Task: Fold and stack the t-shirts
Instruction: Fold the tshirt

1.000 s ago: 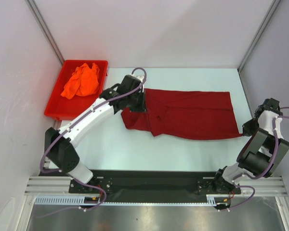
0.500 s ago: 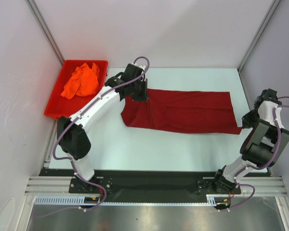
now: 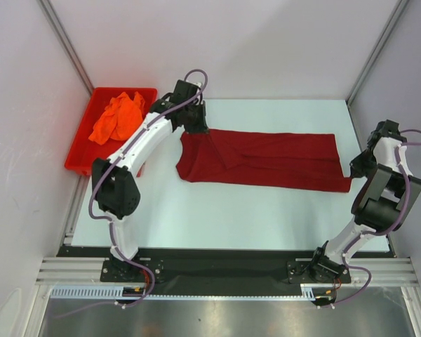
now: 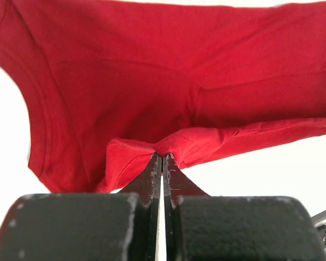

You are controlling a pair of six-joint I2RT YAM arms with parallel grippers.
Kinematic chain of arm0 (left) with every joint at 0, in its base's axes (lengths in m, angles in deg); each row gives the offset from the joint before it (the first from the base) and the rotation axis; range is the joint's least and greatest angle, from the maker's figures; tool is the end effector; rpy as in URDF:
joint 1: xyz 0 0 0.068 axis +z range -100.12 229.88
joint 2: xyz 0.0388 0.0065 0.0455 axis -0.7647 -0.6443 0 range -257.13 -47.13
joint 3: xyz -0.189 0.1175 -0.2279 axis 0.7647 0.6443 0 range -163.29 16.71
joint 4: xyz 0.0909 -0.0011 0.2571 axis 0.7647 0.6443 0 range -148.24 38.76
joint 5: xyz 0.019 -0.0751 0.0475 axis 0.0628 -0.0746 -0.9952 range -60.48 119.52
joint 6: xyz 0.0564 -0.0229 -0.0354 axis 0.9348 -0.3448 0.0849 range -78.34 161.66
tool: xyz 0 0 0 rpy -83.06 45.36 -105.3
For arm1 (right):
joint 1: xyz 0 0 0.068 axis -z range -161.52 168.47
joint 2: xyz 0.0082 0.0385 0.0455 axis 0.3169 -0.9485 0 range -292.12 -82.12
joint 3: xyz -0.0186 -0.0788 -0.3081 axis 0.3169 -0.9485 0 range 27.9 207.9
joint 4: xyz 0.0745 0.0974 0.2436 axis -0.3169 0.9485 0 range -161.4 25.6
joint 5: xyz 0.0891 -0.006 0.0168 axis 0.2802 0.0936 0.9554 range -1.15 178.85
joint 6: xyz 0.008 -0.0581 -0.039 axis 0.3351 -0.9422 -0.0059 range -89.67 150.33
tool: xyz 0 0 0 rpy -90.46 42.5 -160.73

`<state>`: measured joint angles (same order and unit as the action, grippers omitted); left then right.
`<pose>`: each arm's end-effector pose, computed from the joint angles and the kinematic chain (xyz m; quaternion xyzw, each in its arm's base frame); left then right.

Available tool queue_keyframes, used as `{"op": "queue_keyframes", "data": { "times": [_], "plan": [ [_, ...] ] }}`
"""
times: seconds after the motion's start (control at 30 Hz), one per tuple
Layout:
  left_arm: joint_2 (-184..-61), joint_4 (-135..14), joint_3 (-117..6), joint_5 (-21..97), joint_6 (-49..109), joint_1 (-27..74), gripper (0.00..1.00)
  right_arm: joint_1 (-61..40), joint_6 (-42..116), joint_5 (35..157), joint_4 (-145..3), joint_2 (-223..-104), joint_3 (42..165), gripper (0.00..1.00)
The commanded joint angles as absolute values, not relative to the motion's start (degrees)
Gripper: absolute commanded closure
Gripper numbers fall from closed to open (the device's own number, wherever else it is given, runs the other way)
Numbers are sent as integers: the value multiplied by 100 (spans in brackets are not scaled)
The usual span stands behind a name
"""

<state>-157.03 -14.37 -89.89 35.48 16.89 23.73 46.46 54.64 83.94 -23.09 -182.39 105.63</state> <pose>0.4239 -0.2149 0.3548 0.0302 0.9294 -0.2005 0.3084 0.3322 -0.1822 0.2524 0.4406 0.8812 -0.0475 0.1648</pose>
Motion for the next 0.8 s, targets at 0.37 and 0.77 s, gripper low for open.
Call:
{"op": "queue_keyframes", "data": {
  "times": [0.37,0.77],
  "plan": [
    [-16323,-1544,-9860,3682,1802,2633,100,4229,5388,8348,-2359,-18802,11482,100],
    [-16551,-1711,-9886,3761,1705,2835,100,4150,5335,8261,-2306,-19452,12185,100]
  ]
}}
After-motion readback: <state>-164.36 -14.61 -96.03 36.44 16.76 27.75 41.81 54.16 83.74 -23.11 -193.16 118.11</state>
